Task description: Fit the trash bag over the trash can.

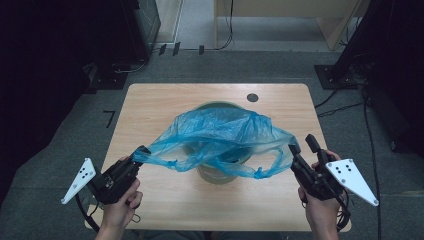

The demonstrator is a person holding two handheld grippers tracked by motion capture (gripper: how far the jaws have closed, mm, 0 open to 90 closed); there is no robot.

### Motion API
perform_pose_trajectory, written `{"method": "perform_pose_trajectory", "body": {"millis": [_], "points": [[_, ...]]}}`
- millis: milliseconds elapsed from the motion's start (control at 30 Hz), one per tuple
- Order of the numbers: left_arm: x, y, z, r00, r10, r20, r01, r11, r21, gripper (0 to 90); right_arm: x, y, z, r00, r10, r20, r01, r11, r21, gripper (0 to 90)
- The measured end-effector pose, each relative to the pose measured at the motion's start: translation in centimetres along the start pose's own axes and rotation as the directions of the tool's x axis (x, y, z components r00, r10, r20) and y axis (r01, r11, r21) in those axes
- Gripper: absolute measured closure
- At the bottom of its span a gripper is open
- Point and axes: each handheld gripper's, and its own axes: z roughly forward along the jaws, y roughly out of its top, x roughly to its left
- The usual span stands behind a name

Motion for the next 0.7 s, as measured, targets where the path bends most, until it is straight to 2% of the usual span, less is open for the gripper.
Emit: {"method": "perform_pose_trajectory", "body": {"millis": [233, 367, 533, 700], "points": [[-1.2, -0.4, 1.1, 0.9964, 0.075, -0.039, -0.074, 0.9968, 0.032, 44.6, 1.6, 0.2, 0.0, 0.9969, -0.051, -0.060, 0.050, 0.999, -0.021, 46.0], [-1.8, -0.6, 1.6, 0.9888, 0.132, -0.069, -0.127, 0.9893, 0.072, 29.6, 2.2, 0.2, 0.0, 0.9953, -0.069, -0.069, 0.067, 0.997, -0.033, 48.4], [-2.1, -0.9, 1.9, 0.9863, 0.150, -0.068, -0.144, 0.9859, 0.085, 27.0, 3.0, 0.5, 0.0, 0.9915, -0.105, -0.077, 0.101, 0.993, -0.053, 45.2], [-2.6, -1.2, 2.2, 0.9772, 0.199, -0.075, -0.190, 0.9755, 0.111, 24.0, 3.6, 0.7, 0.4, 0.9909, -0.105, -0.085, 0.100, 0.993, -0.060, 45.6]]}}
